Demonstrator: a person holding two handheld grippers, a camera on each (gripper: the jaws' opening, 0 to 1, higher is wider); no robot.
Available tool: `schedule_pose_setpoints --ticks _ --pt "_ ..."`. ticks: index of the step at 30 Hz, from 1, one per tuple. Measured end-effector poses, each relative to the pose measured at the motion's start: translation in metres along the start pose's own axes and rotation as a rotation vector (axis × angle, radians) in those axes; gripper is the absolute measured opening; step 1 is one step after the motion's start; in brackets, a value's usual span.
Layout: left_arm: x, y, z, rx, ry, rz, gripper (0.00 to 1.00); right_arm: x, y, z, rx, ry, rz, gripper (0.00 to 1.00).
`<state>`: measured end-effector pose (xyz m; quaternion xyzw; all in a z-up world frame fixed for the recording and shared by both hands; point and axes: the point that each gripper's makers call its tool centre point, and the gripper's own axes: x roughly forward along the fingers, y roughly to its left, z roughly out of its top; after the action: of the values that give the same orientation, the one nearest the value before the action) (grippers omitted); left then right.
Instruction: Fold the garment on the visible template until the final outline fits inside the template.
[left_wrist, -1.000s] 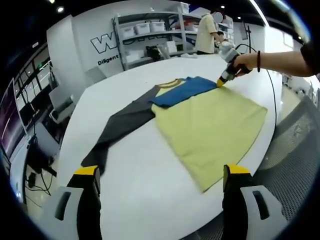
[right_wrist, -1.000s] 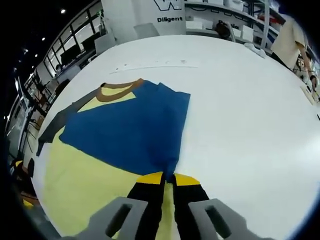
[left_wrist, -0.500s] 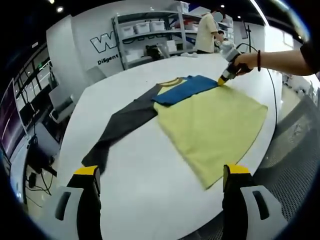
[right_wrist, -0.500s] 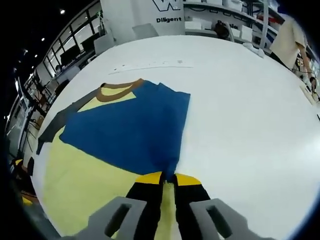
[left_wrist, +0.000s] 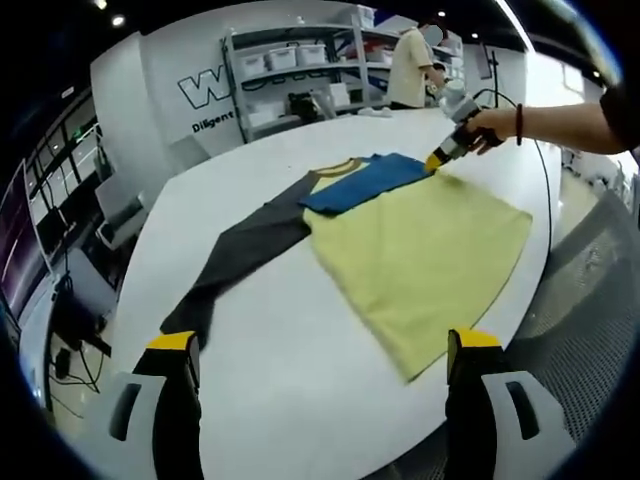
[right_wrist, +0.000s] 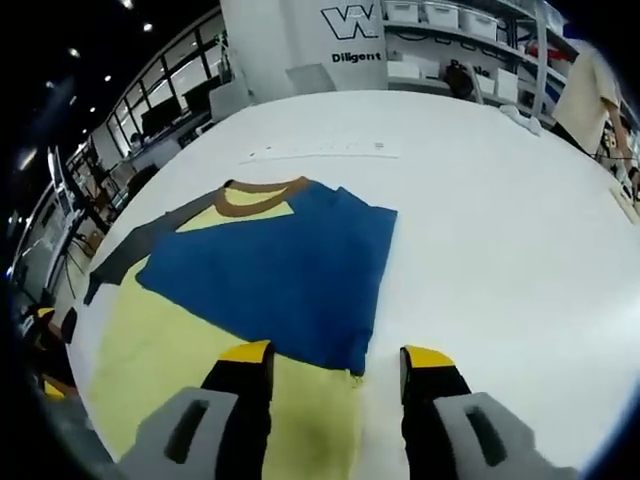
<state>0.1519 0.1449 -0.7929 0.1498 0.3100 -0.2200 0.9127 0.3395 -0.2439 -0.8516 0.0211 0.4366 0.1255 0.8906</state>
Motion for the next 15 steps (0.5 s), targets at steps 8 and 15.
schedule_pose_setpoints --ticks 8,15 --pt "0.000 -0.002 0.002 0.004 -0.006 -0.008 0.99 -0.019 0.021 0.008 -0.028 -0.038 0.076 0.82" --pt "0.001 -0.004 0.001 0.012 -0.002 -0.016 0.99 -0.034 0.037 0.015 -0.058 -0.064 0.117 0.99"
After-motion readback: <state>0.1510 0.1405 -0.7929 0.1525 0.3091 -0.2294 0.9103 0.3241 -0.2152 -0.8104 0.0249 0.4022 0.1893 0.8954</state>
